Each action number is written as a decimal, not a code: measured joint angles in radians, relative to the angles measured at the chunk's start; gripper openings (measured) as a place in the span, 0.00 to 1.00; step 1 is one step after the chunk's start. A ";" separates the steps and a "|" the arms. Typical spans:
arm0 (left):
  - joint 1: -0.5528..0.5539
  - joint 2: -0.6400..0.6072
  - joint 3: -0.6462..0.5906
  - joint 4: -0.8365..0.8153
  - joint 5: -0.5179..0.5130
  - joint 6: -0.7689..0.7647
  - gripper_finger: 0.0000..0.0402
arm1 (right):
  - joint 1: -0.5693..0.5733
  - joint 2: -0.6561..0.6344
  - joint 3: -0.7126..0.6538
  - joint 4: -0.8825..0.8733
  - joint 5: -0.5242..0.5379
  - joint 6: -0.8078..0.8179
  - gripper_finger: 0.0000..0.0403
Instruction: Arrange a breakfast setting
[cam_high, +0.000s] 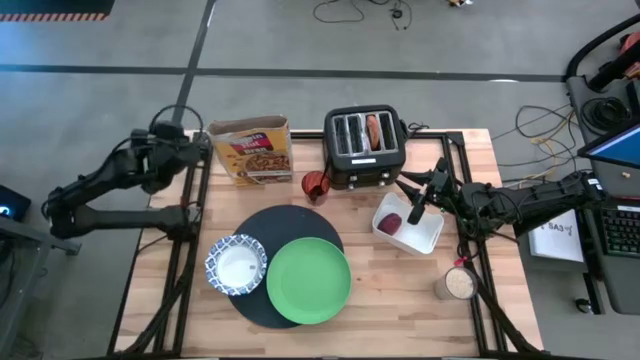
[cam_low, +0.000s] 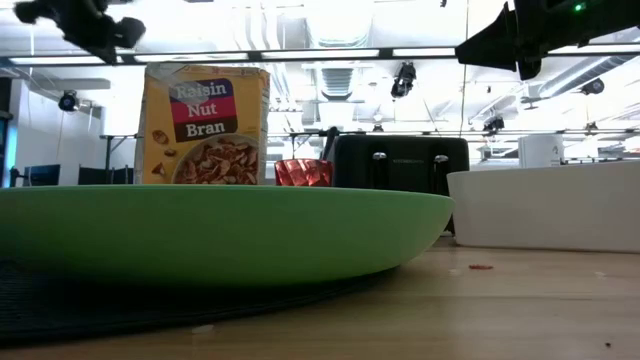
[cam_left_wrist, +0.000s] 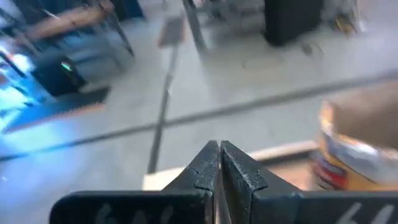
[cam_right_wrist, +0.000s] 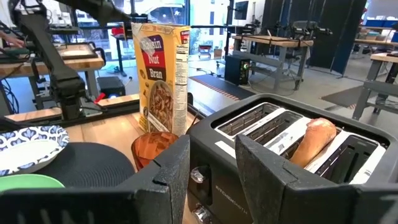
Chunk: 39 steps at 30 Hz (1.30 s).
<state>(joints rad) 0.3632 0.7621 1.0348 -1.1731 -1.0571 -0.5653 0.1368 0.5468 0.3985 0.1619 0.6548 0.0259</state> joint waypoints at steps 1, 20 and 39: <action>0.017 0.009 -0.009 0.028 0.052 0.032 0.00 | 0.000 0.000 0.000 0.000 0.000 0.000 0.30; -0.024 0.064 -0.033 0.210 0.581 0.040 0.00 | 0.000 0.000 0.000 -0.002 -0.008 0.042 0.30; -0.496 -0.104 -0.589 0.692 0.522 0.090 0.00 | 0.000 0.000 0.000 -0.024 -0.008 0.045 0.30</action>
<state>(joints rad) -0.1331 0.6577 0.4456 -0.4808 -0.5356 -0.4753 0.1368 0.5472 0.3985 0.1383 0.6472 0.0704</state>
